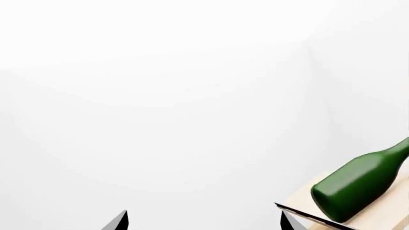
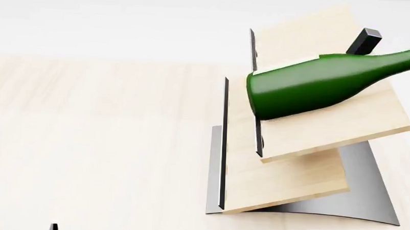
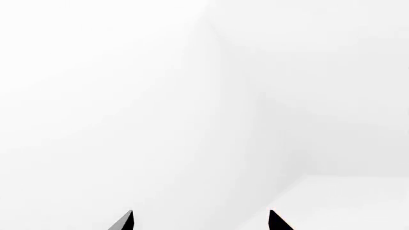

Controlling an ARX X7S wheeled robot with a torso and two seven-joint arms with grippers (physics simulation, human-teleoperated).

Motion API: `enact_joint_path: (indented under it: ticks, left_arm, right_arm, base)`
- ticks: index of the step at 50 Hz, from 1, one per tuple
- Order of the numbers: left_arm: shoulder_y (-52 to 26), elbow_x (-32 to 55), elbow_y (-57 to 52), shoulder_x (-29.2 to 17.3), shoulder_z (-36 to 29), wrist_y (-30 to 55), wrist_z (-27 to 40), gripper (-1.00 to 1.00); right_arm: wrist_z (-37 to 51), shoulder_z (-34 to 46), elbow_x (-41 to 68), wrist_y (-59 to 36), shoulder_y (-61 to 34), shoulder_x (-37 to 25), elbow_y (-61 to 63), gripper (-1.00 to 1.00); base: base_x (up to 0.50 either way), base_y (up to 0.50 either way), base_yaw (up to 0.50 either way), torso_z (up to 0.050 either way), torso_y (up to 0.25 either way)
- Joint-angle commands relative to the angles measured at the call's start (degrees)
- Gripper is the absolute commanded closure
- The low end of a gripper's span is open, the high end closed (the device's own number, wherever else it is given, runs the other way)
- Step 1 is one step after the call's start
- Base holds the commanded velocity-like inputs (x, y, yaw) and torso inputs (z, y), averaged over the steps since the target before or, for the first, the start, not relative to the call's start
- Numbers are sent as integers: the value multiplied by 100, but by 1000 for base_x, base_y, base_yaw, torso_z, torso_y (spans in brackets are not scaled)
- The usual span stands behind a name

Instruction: Put the wine bottle on the wine rack.

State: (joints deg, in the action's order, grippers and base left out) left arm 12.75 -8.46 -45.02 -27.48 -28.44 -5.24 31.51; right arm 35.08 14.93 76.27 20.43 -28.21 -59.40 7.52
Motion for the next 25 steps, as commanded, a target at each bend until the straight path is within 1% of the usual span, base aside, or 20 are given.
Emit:
enact_joint_path:
  ticks: [1, 10, 16, 18, 22, 24, 25]
  left_arm:
    - [-11, -12, -3, -1, -28, 17, -3, -100]
    - [-22, -12, -10, -3, -37, 26, 1, -100]
    - [-31, -7, -19, -7, -37, 36, 4, -100]
    - [-34, -9, -28, -7, -42, 45, 1, -100]
    - [-34, -7, -31, -11, -39, 40, 9, -100]
    - [-34, -24, -38, -8, -53, 48, 7, -100]
    - [-39, -19, -18, -9, -53, 35, 9, -100]
  right_arm:
    - [476, -93, -813, 313, 368, -284, 488, -100]
    - [851, -307, -1354, 597, 786, -523, 893, -100]
    - [1252, -701, -1721, 943, 1385, -879, 1382, -100]
    - [1210, -938, -1575, 1197, 1735, -1048, 1616, -100]
    - [1501, -1446, -1806, 1461, 2392, -1328, 1944, -100]
    - [1728, -1888, -2122, 1537, 2876, -1455, 2157, -100]
    - [1839, -2315, -2365, 1546, 3257, -1453, 2343, -100]
  base:
    - [0, 0, 0, 0, 0]
    - [0, 0, 0, 0, 0]
    - [0, 0, 0, 0, 0]
    - [0, 0, 0, 0, 0]
    - [0, 0, 0, 0, 0]
    - [0, 0, 0, 0, 0]
    - [0, 0, 0, 0, 0]
